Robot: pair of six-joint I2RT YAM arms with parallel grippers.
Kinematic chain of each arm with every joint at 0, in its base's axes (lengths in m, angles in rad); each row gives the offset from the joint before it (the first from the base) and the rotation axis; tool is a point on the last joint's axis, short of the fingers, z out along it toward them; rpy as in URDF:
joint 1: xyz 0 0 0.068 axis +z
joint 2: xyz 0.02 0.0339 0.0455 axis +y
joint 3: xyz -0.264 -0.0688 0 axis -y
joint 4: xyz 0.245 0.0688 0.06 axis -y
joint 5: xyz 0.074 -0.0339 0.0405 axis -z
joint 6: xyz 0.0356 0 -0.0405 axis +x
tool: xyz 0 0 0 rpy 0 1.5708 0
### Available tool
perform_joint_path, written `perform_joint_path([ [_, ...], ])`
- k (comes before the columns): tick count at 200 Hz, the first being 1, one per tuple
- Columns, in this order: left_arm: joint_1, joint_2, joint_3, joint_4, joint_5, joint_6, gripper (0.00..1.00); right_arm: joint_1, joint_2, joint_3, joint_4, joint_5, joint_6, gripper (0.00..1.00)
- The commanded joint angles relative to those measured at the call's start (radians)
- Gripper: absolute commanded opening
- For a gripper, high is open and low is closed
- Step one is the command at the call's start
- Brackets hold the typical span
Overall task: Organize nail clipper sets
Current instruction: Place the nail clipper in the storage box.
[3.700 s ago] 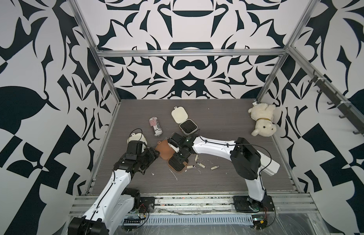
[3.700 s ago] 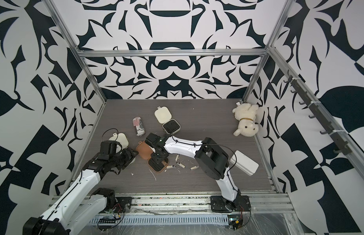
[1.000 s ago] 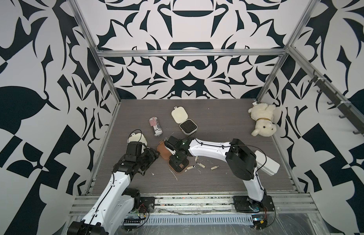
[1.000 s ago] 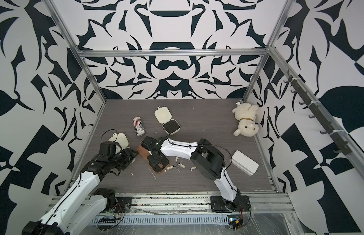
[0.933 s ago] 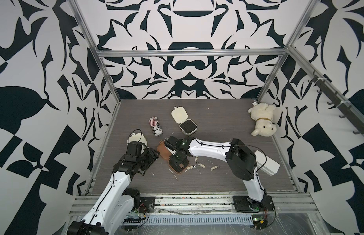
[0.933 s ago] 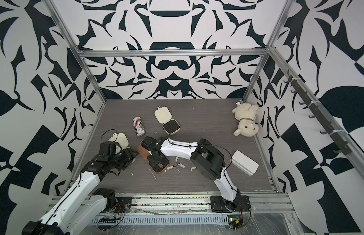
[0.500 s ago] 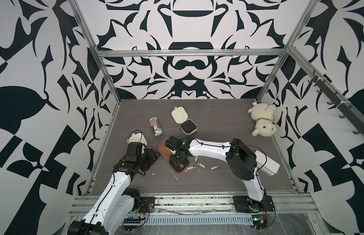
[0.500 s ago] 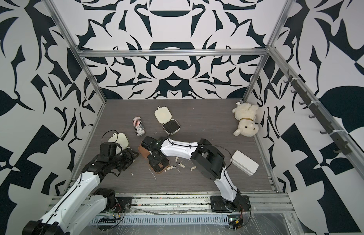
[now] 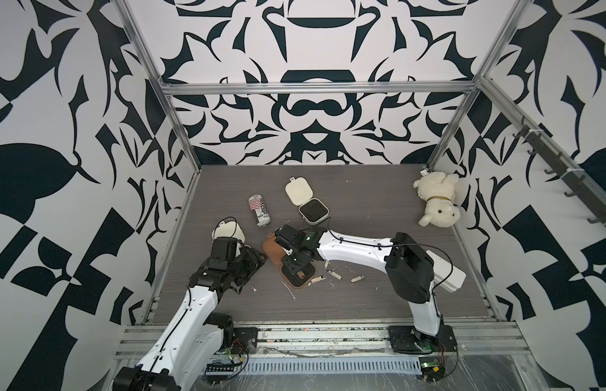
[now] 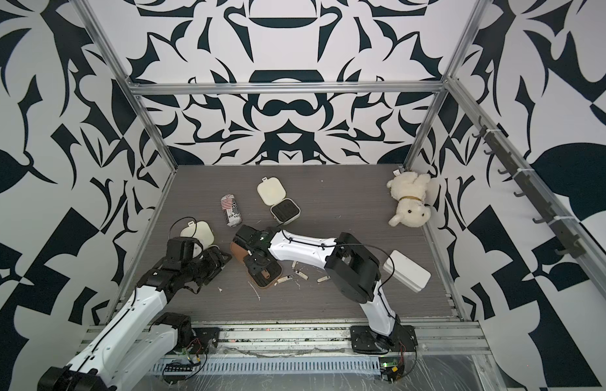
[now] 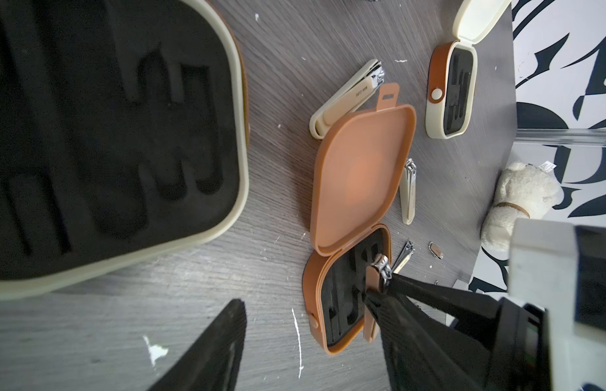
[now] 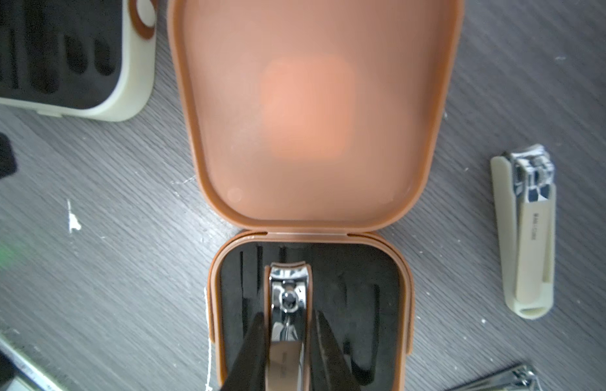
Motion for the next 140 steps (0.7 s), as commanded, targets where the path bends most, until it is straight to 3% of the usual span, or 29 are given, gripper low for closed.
perform_joint_path([
  [1,0.005,-0.007,-0.021,0.008,0.012,0.002,0.67,0.010,-0.029,0.008,-0.016,0.016,0.014,0.08],
  [140,0.005,-0.023,-0.032,0.003,0.016,-0.002,0.67,0.013,0.008,-0.028,0.007,0.014,0.013,0.08],
])
